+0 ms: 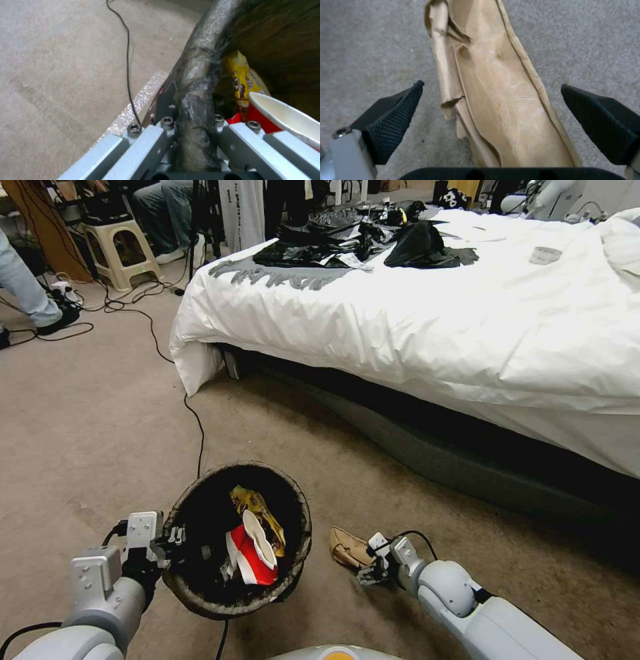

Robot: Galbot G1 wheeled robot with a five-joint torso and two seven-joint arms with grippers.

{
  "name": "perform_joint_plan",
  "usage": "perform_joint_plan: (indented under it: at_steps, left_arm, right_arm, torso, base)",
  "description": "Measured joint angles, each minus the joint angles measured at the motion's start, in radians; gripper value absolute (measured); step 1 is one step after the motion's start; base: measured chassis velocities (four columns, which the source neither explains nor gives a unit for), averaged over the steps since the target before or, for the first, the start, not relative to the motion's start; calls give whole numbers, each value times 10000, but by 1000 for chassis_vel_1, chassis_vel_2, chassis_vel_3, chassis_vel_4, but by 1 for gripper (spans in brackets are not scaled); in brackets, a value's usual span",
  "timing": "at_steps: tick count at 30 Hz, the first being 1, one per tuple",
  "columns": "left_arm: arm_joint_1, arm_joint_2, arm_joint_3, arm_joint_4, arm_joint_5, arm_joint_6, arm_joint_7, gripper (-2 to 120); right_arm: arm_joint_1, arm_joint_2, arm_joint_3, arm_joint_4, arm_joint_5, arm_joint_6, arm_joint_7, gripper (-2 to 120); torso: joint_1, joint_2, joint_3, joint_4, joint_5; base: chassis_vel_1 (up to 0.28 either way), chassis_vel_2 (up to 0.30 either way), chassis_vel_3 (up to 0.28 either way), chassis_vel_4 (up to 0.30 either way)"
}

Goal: Pick up the trash bin, then pick up the garbage from the floor and place it into the trash bin.

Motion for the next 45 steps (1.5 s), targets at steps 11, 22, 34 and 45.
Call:
perform_joint_plan:
  at_steps: [11, 22, 34, 45]
  left_arm:
    - [-62, 15, 28, 0, -6, 0, 14, 1]
    - [-93, 46, 38, 0, -7, 0, 21, 1]
    - [-170, 51, 63, 0, -14, 0, 32, 1]
    - [-166, 104, 51, 0, -25, 0, 32, 1]
  right_arm:
    - [84, 178, -93, -459, -501, 138, -25, 100]
    - [132, 333, -59, -832, -665, 312, -9, 90]
    - [161, 453, -8, -906, -655, 330, -17, 49]
    - [25, 585, 171, -803, -657, 380, 46, 3]
  torso:
    - [0, 0, 0, 0, 0]
    - [0, 0, 0, 0, 0]
    - [0, 0, 0, 0, 1]
    - [0, 0, 0, 0, 1]
  base:
    - [0, 0, 0, 0]
    - [0, 0, 0, 0]
    - [0, 0, 0, 0]
    - [0, 0, 0, 0]
